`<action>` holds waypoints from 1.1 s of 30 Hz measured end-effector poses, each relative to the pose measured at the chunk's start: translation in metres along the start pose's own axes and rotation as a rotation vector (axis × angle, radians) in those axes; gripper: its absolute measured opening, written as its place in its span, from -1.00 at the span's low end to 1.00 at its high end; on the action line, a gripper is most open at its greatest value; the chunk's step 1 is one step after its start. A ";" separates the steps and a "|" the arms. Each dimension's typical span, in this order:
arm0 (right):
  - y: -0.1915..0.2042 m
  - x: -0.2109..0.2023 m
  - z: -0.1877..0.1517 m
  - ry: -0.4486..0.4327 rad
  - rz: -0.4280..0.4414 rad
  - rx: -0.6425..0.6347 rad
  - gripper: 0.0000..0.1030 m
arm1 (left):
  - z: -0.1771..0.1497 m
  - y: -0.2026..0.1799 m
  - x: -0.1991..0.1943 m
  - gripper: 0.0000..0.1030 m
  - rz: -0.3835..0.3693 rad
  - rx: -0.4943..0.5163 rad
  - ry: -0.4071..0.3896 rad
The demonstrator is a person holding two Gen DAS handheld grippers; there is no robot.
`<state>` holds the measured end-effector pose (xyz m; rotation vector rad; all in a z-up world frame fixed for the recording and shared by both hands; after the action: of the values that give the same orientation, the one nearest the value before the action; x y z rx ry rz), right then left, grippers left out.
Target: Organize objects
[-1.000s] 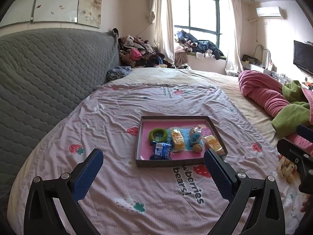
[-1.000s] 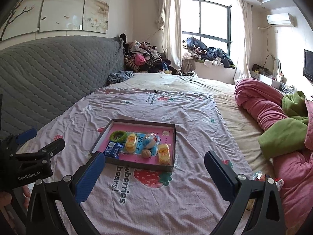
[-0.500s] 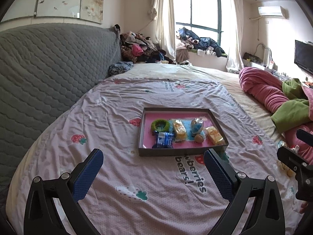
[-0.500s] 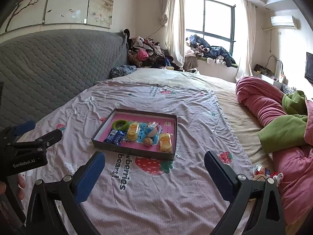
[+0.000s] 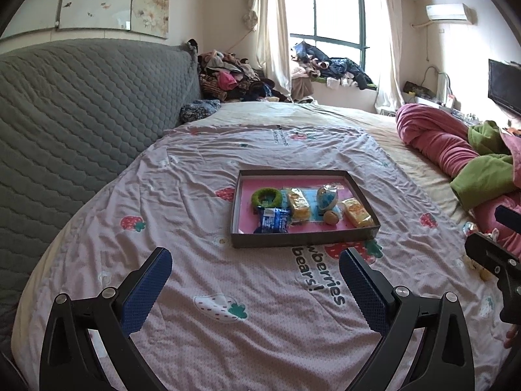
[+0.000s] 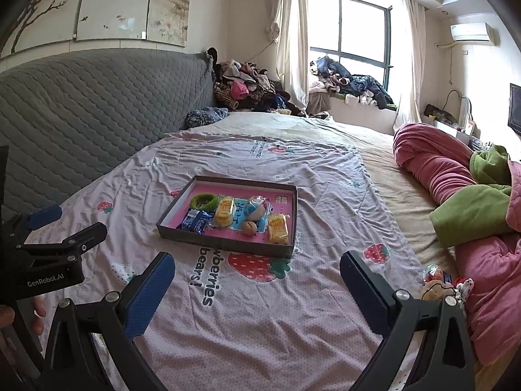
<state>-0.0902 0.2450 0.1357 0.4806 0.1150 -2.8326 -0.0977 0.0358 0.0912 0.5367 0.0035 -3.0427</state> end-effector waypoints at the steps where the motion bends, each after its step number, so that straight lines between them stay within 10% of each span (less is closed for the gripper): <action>1: 0.000 0.000 -0.002 0.004 0.001 -0.002 0.99 | -0.002 -0.001 0.000 0.99 -0.002 0.002 0.005; 33: -0.009 0.007 -0.051 0.049 -0.022 0.005 0.99 | -0.052 0.010 0.017 0.99 0.006 -0.034 0.068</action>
<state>-0.0835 0.2579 0.0853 0.5539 0.1240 -2.8435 -0.0953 0.0252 0.0368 0.6364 0.0566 -3.0110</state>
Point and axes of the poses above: each gripper's, at about its wrist camera, not at the fingertips, and x roughly the way its jaws point, y to its left, z to its top, the point moved 5 cm from there along x, roughly the way its jaws point, and after that the axes turned 14 degrees about -y, right-handed, at the moved point
